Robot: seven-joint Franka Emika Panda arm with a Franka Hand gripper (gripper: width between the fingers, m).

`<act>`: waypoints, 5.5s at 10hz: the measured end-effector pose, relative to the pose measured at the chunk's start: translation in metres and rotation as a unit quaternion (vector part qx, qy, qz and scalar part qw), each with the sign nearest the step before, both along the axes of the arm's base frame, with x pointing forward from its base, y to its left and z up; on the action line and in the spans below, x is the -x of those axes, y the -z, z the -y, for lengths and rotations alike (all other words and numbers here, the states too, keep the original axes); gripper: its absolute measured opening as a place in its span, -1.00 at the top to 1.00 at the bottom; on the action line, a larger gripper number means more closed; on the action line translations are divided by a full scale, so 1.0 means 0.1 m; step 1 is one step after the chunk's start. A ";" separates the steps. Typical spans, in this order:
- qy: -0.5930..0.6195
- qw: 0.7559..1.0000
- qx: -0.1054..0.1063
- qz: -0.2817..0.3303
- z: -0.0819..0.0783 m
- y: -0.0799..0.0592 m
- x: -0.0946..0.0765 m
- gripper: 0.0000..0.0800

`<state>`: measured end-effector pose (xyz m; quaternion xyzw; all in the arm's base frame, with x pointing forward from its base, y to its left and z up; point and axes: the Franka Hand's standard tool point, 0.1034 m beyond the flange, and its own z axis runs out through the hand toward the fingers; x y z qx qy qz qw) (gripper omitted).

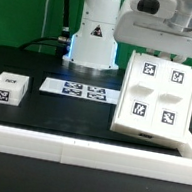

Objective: Assemble cabinet

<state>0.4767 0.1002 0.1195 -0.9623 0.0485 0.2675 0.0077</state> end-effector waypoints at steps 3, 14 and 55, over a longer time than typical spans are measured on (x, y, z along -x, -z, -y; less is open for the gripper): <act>-0.001 1.000 -0.002 -0.026 0.04 -0.11 -0.04 0.48; 0.012 1.000 0.015 0.018 0.08 -0.10 -0.12 -0.86; -0.132 0.973 -0.001 0.188 2.81 0.95 0.67 -0.99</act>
Offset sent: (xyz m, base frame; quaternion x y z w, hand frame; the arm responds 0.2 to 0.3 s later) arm 0.0339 -0.0019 0.0279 0.0057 -0.0522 0.0032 0.9986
